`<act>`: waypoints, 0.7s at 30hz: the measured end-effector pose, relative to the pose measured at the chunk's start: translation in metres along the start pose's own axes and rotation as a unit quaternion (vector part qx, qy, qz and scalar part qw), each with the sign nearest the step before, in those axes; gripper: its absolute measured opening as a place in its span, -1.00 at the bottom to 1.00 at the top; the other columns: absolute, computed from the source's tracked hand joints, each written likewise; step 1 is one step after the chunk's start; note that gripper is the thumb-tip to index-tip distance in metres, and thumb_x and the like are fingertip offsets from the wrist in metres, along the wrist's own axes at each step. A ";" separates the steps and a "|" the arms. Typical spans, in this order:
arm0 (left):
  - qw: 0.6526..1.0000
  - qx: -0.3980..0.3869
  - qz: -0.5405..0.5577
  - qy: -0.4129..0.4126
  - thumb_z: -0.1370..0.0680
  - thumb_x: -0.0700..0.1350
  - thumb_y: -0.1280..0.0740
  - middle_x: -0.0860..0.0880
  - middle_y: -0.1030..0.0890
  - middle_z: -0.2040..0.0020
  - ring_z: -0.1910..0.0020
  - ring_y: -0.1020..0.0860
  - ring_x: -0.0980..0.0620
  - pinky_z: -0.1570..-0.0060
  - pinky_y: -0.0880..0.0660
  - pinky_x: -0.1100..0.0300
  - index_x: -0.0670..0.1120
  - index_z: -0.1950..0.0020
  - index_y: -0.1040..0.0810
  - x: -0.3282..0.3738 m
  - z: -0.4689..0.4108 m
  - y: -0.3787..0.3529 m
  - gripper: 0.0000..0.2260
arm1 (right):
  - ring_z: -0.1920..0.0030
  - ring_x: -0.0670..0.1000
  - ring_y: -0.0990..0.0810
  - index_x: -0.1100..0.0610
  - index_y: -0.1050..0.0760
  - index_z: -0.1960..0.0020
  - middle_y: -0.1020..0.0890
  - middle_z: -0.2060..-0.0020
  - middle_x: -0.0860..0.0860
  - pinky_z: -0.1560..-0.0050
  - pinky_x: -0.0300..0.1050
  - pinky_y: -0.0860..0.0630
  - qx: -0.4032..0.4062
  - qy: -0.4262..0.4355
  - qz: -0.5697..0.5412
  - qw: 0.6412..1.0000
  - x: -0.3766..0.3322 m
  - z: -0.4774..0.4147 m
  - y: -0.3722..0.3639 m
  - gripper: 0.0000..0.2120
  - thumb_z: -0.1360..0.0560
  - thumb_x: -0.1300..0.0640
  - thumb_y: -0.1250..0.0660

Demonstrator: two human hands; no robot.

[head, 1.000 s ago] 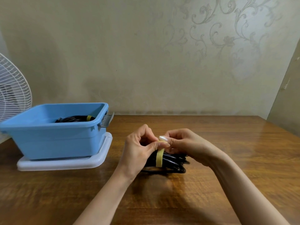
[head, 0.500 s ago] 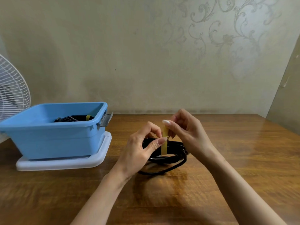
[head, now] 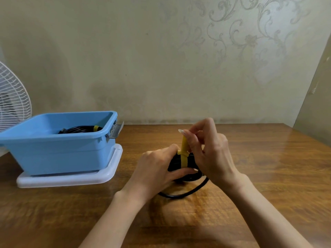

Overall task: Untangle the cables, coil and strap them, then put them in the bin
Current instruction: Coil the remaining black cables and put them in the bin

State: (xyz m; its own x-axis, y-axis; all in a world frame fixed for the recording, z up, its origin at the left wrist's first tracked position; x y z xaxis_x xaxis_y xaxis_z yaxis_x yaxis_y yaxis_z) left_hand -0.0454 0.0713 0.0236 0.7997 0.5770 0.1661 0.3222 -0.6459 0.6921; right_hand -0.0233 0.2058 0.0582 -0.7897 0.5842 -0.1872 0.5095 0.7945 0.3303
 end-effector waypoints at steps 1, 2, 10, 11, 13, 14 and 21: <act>1.000 -0.003 0.013 -0.004 -0.43 0.34 -0.16 0.14 -0.50 0.33 0.44 -0.41 0.21 0.44 -0.36 0.40 -0.02 0.07 -0.45 0.001 0.000 0.001 -0.56 | 0.49 -0.01 -0.53 0.08 -0.25 0.02 -0.56 0.43 0.07 0.53 -0.15 -0.43 0.006 0.005 0.005 1.000 0.000 0.000 0.000 -0.87 -0.57 0.13 -0.22; 1.000 0.000 0.021 -0.010 -0.44 0.33 -0.16 0.13 -0.51 0.32 0.43 -0.43 0.21 0.44 -0.36 0.42 -0.02 0.02 -0.43 0.003 0.000 0.001 -0.57 | 0.49 0.00 -0.53 0.09 -0.26 0.02 -0.56 0.43 0.07 0.52 -0.17 -0.43 0.012 0.003 0.008 1.000 0.001 0.001 0.001 -0.86 -0.56 0.15 -0.24; 0.992 0.071 0.007 -0.100 -0.55 0.25 -0.14 0.04 -0.55 0.28 0.37 -0.50 0.18 0.40 -0.49 0.30 -0.06 -0.01 -0.37 0.012 0.000 0.003 -0.63 | 0.48 -0.17 -0.47 0.19 -0.37 0.14 -0.51 0.46 -0.02 0.47 -0.33 -0.38 -0.034 -0.276 -0.161 0.947 0.024 0.001 0.000 -0.84 -0.55 0.15 -0.30; 0.993 0.072 0.022 -0.095 -0.55 0.25 -0.15 0.04 -0.57 0.26 0.36 -0.51 0.18 0.37 -0.49 0.32 -0.06 -0.02 -0.37 0.012 0.001 0.004 -0.63 | 0.49 -0.18 -0.46 0.20 -0.38 0.14 -0.50 0.46 -0.03 0.47 -0.35 -0.37 -0.040 -0.284 -0.179 0.941 0.024 0.001 0.000 -0.84 -0.55 0.15 -0.30; 0.993 0.078 0.042 -0.075 -0.51 0.26 -0.19 0.02 -0.58 0.25 0.36 -0.54 0.18 0.37 -0.50 0.35 -0.06 -0.03 -0.33 0.012 0.003 0.004 -0.61 | 0.50 -0.18 -0.46 0.19 -0.38 0.14 -0.51 0.49 -0.05 0.47 -0.35 -0.36 -0.045 -0.277 -0.196 0.939 0.023 0.000 0.000 -0.84 -0.54 0.15 -0.30; 0.993 0.082 0.040 -0.068 -0.48 0.26 -0.21 0.02 -0.58 0.25 0.37 -0.54 0.18 0.38 -0.50 0.37 -0.06 -0.03 -0.31 0.013 0.004 0.004 -0.60 | 0.50 -0.17 -0.46 0.16 -0.37 0.14 -0.53 0.49 -0.06 0.47 -0.34 -0.37 -0.044 -0.266 -0.188 0.944 0.021 -0.001 0.001 -0.85 -0.54 0.14 -0.29; 0.995 0.056 0.077 -0.041 -0.44 0.39 -0.15 0.02 -0.60 0.24 0.36 -0.58 0.15 0.43 -0.53 0.28 -0.01 -0.02 -0.26 0.013 0.001 0.001 -0.52 | 0.54 -0.04 -0.48 0.08 -0.27 0.10 -0.46 0.54 -0.08 0.58 -0.31 -0.36 0.042 -0.105 -0.068 0.991 0.002 -0.004 0.012 -0.85 -0.58 0.10 -0.23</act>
State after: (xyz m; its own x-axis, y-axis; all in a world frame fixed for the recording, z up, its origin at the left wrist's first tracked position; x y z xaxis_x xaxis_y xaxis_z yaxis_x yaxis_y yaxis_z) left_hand -0.0339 0.0774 0.0258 0.8807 0.4280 0.2029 0.2444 -0.7775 0.5795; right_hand -0.0207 0.2159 0.0657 -0.7693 0.4848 -0.4161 0.4362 0.8745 0.2124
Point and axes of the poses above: each hand's wrist, its own z-axis away from the middle knuckle, its own y-axis out of the back of the hand, x = y × z, the point moved 3 cm from there along -z, towards the middle knuckle
